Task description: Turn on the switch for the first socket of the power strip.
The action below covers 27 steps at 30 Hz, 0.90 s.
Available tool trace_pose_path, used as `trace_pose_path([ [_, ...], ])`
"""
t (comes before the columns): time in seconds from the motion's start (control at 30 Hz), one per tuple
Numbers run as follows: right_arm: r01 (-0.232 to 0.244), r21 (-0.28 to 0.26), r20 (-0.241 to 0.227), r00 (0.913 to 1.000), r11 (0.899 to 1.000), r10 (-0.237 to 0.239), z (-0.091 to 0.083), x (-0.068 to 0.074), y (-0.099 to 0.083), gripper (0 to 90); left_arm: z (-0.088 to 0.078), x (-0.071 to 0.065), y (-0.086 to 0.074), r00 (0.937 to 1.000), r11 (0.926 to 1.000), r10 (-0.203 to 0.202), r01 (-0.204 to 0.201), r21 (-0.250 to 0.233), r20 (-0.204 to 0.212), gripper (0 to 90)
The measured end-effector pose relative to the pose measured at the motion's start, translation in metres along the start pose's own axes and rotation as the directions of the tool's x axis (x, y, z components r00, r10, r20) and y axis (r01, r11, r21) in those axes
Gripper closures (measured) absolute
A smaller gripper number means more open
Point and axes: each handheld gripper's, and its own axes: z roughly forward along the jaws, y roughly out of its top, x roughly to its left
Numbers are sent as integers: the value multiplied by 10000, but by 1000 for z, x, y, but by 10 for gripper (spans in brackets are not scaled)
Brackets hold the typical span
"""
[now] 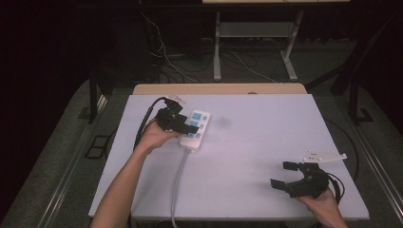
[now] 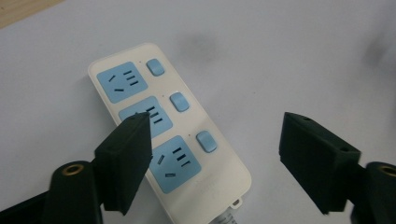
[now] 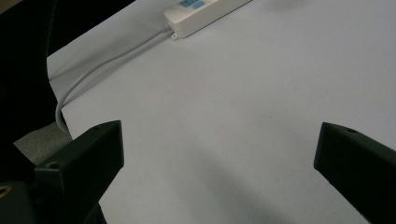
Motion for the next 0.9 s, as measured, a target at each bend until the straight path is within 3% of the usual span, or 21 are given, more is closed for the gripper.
trace_pose_path([
  [0.13,-2,22,9,10000,10000,2,0,0,0,13,3,5,-1,9998,9998,-177,177,-8,-42,399],
  [0.3,-20,79,23,10000,10000,20,1,-1,0,13,6,9,-2,9995,9995,-298,297,-98,-46,501],
  [0.47,-43,139,84,10000,9999,42,1,-2,0,13,9,12,-3,9991,9992,-283,291,-285,301,692],
  [0.53,-36,148,98,9999,9999,35,1,-2,0,13,11,12,-3,9992,9992,-275,284,-298,305,718],
  [0.6,-53,160,127,9999,9999,51,1,-2,-1,13,12,13,-3,9991,9991,-301,310,-289,306,820],
  [0.73,-61,160,137,9999,9999,59,1,-2,-1,13,17,14,-3,9974,9981,-497,516,-349,522,891],
  [0.9,-47,170,140,9999,9998,45,1,-2,-1,13,25,13,-3,9972,9988,-451,463,-175,597,893],
])
